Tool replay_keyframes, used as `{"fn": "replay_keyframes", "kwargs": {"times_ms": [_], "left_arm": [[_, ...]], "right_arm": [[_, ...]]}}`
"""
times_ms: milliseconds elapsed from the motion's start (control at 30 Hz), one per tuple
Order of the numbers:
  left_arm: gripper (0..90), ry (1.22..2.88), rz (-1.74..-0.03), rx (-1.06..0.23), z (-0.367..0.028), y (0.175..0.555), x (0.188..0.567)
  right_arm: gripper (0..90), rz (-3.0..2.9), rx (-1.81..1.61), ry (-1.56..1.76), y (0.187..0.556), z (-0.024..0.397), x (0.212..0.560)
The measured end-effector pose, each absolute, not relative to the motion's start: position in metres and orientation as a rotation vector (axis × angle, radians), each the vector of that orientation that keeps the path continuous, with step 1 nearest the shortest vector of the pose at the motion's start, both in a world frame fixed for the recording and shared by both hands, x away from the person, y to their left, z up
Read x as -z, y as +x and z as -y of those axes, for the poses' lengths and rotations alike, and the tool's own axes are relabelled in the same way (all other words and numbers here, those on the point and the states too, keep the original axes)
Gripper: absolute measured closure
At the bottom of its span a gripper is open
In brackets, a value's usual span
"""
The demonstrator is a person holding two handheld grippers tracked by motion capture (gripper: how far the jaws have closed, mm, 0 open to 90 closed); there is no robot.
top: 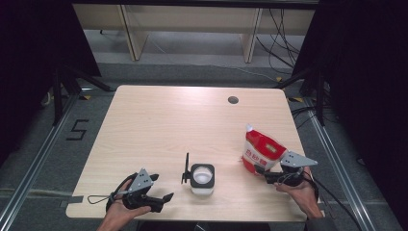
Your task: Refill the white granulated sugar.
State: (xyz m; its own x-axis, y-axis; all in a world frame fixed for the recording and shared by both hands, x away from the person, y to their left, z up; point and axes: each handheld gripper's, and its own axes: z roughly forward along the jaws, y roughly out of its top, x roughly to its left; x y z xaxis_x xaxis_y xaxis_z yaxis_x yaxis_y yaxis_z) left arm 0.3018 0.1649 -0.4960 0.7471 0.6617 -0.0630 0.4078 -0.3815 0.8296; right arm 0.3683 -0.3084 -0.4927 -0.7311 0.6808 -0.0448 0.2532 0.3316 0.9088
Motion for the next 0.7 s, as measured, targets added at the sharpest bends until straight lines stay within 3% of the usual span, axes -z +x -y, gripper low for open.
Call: {"fn": "replay_keyframes", "kwargs": {"times_ms": [267, 700], "left_arm": [[15.4, 2.025, -0.799, -0.353, -0.165, 0.303, 0.496], [15.4, 2.033, -0.813, -0.349, -0.165, 0.303, 0.497]], "right_arm": [[25.7, -2.213, -1.315, 0.867, 0.353, 0.311, 0.488], [24.6, -2.222, -1.185, 0.927, 0.320, 0.316, 0.482]]}}
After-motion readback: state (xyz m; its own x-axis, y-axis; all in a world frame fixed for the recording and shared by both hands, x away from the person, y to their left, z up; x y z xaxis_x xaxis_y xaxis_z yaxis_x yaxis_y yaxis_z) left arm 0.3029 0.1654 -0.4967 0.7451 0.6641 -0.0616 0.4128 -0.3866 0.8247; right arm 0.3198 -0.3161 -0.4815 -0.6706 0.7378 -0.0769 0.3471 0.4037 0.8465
